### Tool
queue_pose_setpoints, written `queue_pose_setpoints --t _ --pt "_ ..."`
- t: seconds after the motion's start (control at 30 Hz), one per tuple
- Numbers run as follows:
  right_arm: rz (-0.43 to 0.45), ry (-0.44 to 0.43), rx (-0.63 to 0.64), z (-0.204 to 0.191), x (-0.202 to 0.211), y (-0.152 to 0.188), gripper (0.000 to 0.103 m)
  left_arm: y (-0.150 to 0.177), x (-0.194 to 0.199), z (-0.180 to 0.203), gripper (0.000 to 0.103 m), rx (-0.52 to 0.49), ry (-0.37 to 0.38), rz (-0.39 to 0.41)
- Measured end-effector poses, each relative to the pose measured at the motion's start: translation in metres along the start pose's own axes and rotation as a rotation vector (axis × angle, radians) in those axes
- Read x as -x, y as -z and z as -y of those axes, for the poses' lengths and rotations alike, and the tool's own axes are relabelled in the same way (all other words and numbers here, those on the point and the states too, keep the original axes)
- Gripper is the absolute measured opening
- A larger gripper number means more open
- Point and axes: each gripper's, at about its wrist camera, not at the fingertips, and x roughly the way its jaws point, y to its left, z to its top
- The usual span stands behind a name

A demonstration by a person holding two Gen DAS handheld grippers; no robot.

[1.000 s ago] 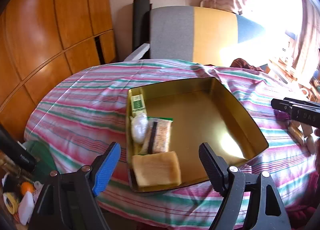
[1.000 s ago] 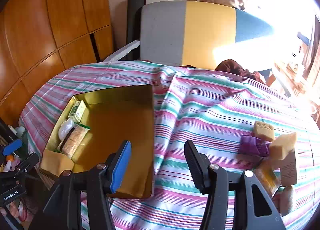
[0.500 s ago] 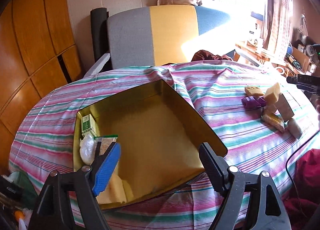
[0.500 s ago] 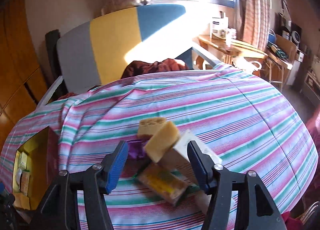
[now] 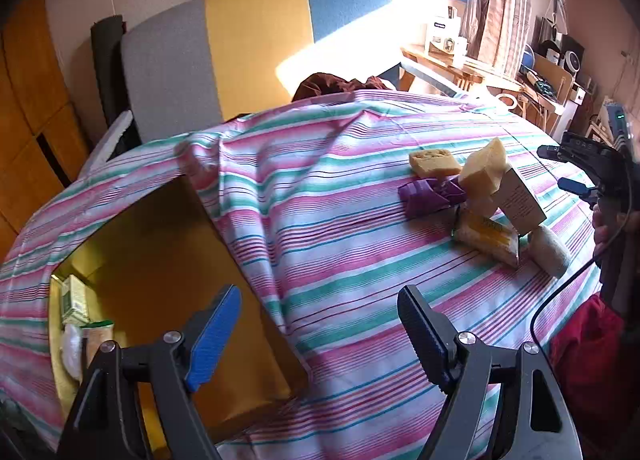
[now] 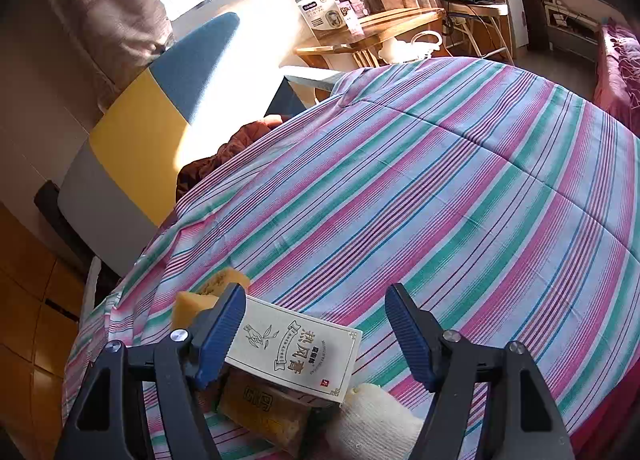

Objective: Organize objects
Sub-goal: 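Grasp the purple wrapped snack with the left tool while right tool reaches the cream box, then lift the purple snack over the tray with left tool while right tool lifts the white cream box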

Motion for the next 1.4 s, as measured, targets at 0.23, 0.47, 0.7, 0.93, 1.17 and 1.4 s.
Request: queue_pose_setpoints --t 0.23,0.47,0.7,0.93,1.17,1.4 --pt "-0.011 -0.062 0.003 -0.006 0.005 0.002 0.073 -0.046 -0.066 0.035 0.080 0.062 0.096 -0.106" --pt "-0.037 -0.115 0.003 -0.010 0.004 0.001 0.073 -0.084 -0.124 0.051 0.074 0.135 0.133 -0.173" --pt "-0.036 -0.145 -0.034 -0.004 0.004 -0.003 0.073 -0.104 -0.170 0.080 0.072 0.078 0.136 -0.214" --pt "-0.047 -0.127 -0.053 0.004 -0.001 -0.006 0.074 -0.086 -0.180 0.078 0.033 0.035 0.212 -0.212" --pt "-0.100 -0.037 -0.057 0.012 -0.027 -0.008 0.074 -0.046 -0.149 0.059 0.033 0.047 0.220 -0.215" --pt "-0.163 -0.064 -0.052 0.013 -0.047 -0.005 0.077 -0.004 -0.114 0.059 0.033 -0.006 0.217 -0.211"
